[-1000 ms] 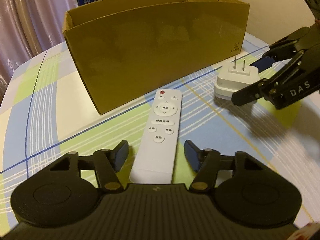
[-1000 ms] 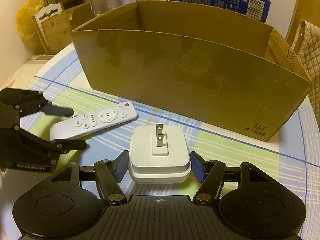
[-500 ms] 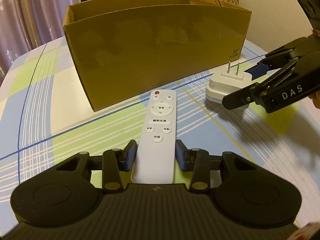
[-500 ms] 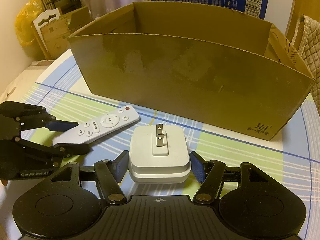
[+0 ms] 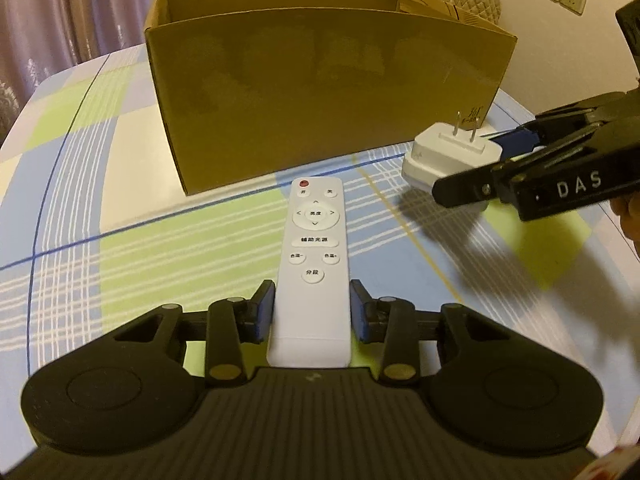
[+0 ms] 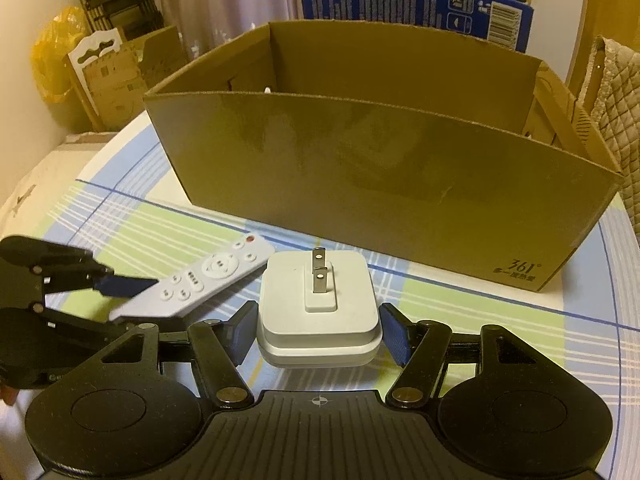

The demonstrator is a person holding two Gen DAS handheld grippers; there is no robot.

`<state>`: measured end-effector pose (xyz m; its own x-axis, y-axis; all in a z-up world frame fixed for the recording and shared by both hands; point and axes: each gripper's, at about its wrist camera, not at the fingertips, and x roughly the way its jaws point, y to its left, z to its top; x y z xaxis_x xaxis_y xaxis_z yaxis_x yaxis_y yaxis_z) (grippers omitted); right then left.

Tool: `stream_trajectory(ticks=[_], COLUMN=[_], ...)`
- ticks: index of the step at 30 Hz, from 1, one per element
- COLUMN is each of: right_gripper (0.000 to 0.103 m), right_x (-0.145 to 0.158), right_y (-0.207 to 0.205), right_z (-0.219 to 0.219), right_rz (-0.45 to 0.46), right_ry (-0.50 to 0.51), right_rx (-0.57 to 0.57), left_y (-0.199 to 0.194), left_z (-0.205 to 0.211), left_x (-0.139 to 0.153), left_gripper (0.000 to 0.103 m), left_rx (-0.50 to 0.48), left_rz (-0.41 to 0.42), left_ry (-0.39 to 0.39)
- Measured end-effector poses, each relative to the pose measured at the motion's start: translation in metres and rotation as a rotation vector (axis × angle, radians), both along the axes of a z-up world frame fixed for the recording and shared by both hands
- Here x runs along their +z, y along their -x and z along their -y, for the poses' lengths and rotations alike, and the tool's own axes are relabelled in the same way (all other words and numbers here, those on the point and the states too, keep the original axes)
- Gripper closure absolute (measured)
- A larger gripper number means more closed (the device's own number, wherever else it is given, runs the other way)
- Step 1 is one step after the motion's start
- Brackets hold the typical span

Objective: Organize rigid objects
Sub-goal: 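Lift the remote with the left gripper while the right gripper lifts the square plug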

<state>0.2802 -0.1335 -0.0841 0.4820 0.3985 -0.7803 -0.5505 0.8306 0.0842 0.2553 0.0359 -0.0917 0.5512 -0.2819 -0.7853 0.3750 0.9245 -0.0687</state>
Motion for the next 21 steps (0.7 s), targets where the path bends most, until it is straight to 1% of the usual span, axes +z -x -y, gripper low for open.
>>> stream_trajectory(ticks=[5, 10, 15, 21], right_gripper=[0.041, 0.041, 0.041, 0.041], right_x=[0.008, 0.015, 0.020, 0.029], right_y=[0.007, 0.016, 0.023, 0.028], right_z=[0.001, 0.007, 0.020, 0.030], right_rz=[0.009, 0.025, 0.028, 0.041], right_ry=[-0.013, -0.012, -0.024, -0.055], right_rx=[-0.009, -0.015, -0.044, -0.079], left_y=[0.012, 0.021, 0.025, 0.034], left_z=[0.002, 0.008, 0.015, 0.016], left_x=[0.010, 0.024, 0.029, 0.038], left_gripper=[0.070, 0.070, 0.070, 0.070], left_rx=[0.001, -0.004, -0.004, 0.006], left_rz=[0.008, 0.037, 0.036, 0.054], left_ry=[0.024, 0.037, 0.035, 0.060])
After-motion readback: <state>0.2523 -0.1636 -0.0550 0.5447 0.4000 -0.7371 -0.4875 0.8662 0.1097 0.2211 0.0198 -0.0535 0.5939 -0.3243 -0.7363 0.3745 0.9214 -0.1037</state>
